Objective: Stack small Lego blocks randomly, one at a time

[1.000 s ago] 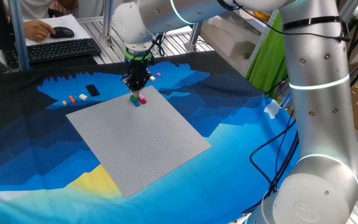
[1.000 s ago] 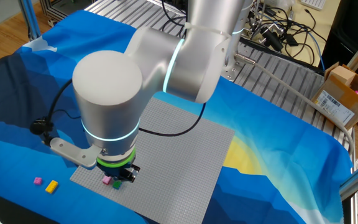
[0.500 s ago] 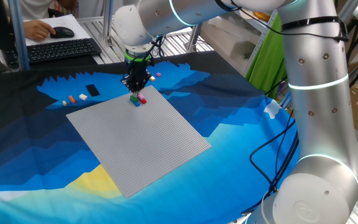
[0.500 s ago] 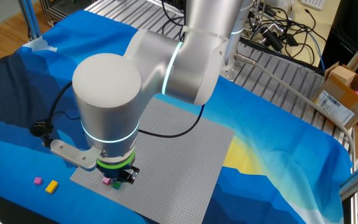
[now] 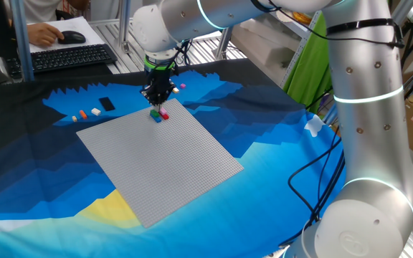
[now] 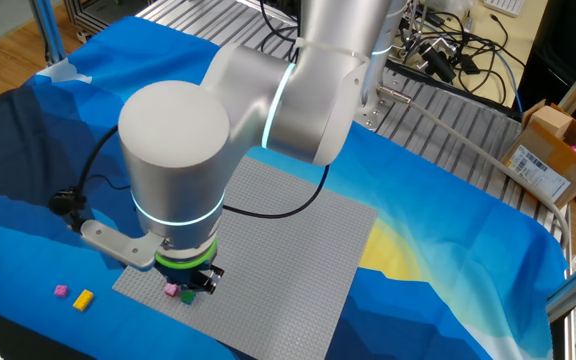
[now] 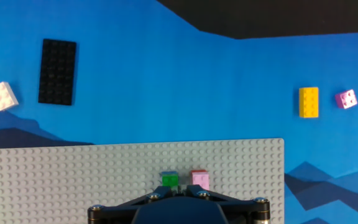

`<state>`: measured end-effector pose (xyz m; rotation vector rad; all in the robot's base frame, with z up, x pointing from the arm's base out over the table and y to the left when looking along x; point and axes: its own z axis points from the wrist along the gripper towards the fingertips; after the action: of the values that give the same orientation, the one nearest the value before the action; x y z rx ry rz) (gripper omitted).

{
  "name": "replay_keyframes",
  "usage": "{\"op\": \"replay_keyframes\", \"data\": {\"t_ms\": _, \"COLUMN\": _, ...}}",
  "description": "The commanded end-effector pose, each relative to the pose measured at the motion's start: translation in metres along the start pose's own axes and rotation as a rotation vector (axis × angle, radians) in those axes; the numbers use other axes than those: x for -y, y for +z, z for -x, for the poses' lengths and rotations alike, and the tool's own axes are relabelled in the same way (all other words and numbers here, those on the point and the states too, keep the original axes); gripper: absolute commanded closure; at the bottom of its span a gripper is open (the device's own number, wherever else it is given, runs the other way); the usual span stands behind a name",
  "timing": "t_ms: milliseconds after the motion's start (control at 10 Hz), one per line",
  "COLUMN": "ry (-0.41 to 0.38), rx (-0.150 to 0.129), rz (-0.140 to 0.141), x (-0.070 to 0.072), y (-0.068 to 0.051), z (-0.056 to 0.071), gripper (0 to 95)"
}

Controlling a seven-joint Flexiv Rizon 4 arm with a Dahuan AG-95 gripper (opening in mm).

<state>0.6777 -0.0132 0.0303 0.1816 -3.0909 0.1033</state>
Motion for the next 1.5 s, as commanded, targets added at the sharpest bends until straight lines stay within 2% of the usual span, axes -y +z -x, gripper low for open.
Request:
{"op": "replay_keyframes", "data": {"t_ms": 100, "ry": -0.007, "rx": -0.005, "rz": 0.003, "x": 0.001, "y": -0.001, "z": -0.001, "gripper": 95.0}}
{"op": "replay_keyframes", "data": {"t_ms": 300, "ry": -0.002, "rx": -0.007, "rz": 0.012, "x": -0.002, "y": -0.002, "z": -0.005, "gripper": 95.0}}
{"op": "replay_keyframes", "data": {"t_ms": 500, "ry": -0.003, "rx": 0.003, "rz": 0.008, "x": -0.004, "y": 0.003, "z": -0.011, "gripper": 95.0}}
{"op": "replay_keyframes", "data": {"t_ms": 800, "ry": -0.004, "rx": 0.008, "rz": 0.003, "x": -0.006, "y": 0.011, "z": -0.011, "gripper": 95.0}}
{"op": "replay_keyframes", "data": {"t_ms": 1000, "ry": -0.017, "rx": -0.004, "rz": -0.012, "x": -0.004, "y": 0.005, "z": -0.010, "gripper": 95.0}}
{"op": "replay_keyframes", "data": {"t_ms": 1100, "ry": -0.018, "rx": -0.005, "rz": -0.013, "x": -0.003, "y": 0.002, "z": -0.007, "gripper": 76.0}}
{"op": "replay_keyframes", "data": {"t_ms": 1200, "ry": -0.007, "rx": -0.004, "rz": -0.011, "x": -0.003, "y": 0.001, "z": -0.002, "gripper": 76.0}}
{"op": "replay_keyframes", "data": {"t_ms": 1300, "ry": -0.007, "rx": -0.002, "rz": -0.013, "x": -0.003, "y": 0.001, "z": 0.000, "gripper": 57.0}}
{"op": "replay_keyframes", "data": {"t_ms": 1500, "ry": 0.000, "rx": -0.001, "rz": -0.010, "x": -0.002, "y": -0.002, "z": 0.006, "gripper": 57.0}}
